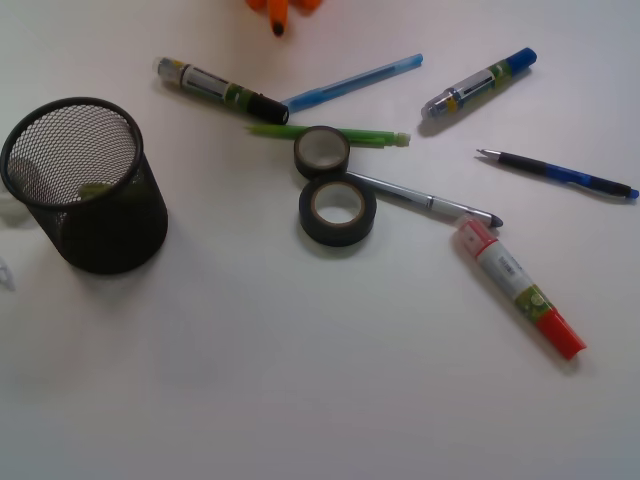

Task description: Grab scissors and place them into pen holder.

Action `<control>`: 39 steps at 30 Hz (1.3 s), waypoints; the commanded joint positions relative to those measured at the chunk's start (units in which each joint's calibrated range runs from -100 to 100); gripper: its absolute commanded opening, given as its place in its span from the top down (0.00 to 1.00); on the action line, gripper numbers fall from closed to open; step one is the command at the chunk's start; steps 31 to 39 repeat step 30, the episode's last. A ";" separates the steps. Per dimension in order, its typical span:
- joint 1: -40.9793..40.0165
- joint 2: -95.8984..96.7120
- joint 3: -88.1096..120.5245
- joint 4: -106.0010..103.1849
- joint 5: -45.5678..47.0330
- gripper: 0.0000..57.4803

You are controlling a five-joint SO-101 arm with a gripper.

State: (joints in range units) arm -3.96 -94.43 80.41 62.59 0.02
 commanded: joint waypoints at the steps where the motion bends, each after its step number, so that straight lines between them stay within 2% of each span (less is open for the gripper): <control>1: 1.01 -3.45 4.73 0.40 -1.07 0.56; 5: 2.87 -4.81 12.61 2.76 -3.13 0.75; 8: 1.98 -4.64 11.98 3.46 -2.98 0.99; 16: -0.79 -4.64 11.89 4.07 -2.93 0.99; 39: -0.79 -4.64 11.89 3.64 -1.95 0.99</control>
